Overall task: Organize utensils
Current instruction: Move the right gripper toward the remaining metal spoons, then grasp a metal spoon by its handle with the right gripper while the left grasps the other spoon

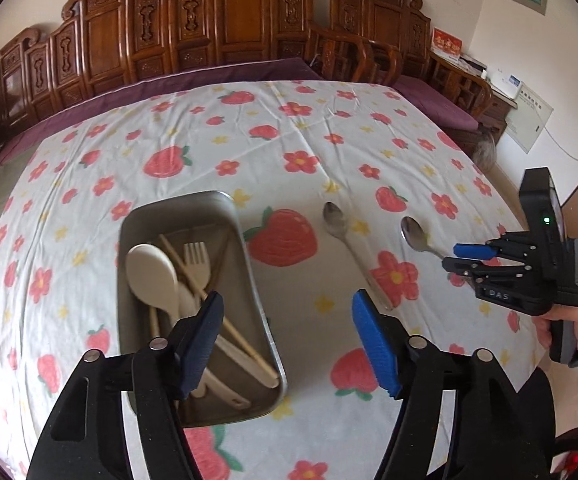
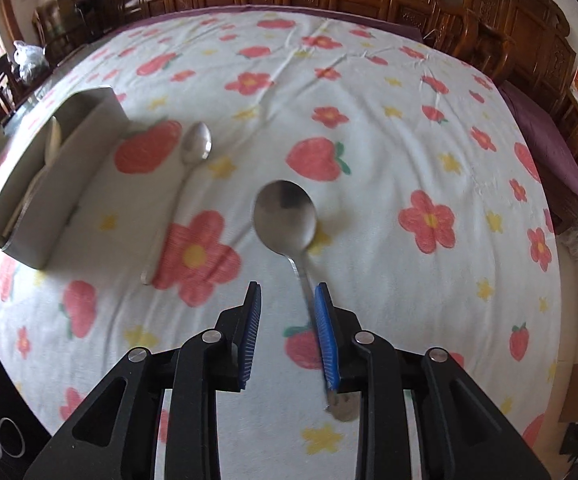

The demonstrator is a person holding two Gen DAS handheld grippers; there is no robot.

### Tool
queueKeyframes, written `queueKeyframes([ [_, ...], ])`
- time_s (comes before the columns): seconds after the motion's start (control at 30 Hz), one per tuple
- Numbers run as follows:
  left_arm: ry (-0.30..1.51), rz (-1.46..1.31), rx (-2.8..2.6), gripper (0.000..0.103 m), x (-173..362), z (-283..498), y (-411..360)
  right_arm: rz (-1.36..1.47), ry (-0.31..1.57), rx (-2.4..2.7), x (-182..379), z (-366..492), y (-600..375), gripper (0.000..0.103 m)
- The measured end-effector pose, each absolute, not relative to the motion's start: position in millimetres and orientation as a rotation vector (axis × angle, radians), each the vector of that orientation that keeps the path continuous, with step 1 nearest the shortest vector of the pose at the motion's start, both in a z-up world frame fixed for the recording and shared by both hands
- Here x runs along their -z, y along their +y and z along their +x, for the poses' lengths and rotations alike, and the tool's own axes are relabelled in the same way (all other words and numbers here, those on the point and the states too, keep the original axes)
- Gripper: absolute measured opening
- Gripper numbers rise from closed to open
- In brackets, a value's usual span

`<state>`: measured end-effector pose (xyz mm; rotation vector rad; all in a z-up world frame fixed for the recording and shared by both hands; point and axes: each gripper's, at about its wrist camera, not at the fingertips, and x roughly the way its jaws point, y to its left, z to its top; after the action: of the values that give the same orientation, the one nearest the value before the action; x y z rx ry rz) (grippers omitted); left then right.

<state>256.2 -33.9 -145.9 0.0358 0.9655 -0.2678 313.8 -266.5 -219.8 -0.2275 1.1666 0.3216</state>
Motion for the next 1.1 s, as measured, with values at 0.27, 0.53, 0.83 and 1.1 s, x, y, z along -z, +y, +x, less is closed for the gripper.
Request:
queueKeyframes([
  [0.27,1.005,0.061,0.275,0.067,155.9,266.6,-60.7,-0.250,1.190,-0.359,235.1,336.7,-264.2,0.028],
  [0.53,1.033,0.066,0.281,0.067,165.0,275.1,-77.4,-0.295,1.217,-0.362,235.3,337.5,-261.8,0.007],
  [0.83,1.062,0.078,0.305,0.067,179.7,292.3,-107.1,-0.197,1.219,-0.226,235.0,335.1,-297.0,0.006],
  [1.1,1.147,0.049,0.285,0.052,206.0,328.1,-124.9,-0.178,1.189,-0.220,237.1,331.8,-304.8,0.007],
])
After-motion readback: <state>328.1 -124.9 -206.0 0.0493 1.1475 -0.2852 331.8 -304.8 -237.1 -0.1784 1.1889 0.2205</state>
